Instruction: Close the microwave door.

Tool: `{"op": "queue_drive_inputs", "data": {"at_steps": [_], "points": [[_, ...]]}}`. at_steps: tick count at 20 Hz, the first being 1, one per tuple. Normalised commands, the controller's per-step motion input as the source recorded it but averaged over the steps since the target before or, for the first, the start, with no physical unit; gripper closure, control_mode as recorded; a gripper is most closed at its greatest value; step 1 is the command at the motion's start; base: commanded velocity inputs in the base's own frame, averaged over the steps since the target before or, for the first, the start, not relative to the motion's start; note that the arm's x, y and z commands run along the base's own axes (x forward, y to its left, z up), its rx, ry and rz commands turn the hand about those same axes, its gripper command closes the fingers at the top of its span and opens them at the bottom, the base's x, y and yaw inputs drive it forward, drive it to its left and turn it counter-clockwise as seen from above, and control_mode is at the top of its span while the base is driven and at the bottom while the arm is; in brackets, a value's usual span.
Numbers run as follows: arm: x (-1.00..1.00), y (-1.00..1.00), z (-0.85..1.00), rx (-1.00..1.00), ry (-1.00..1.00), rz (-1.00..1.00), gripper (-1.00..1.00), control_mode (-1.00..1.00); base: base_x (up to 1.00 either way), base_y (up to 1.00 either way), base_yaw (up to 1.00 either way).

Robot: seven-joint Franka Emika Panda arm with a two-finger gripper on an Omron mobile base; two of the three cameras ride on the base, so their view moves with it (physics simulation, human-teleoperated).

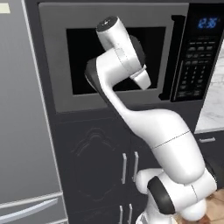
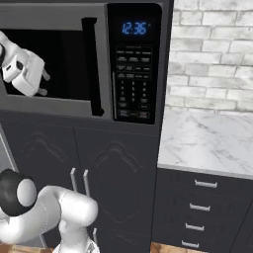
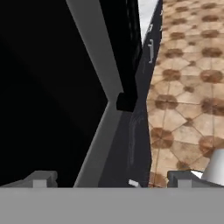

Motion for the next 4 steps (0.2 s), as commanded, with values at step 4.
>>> {"op": "queue_drive_inputs", "data": {"at_steps": [4], "points": [[0.54,0.0,0.0,0.01,-0.01,0.01,-1.0,-1.0,0.0,0.0,0.0]]}}
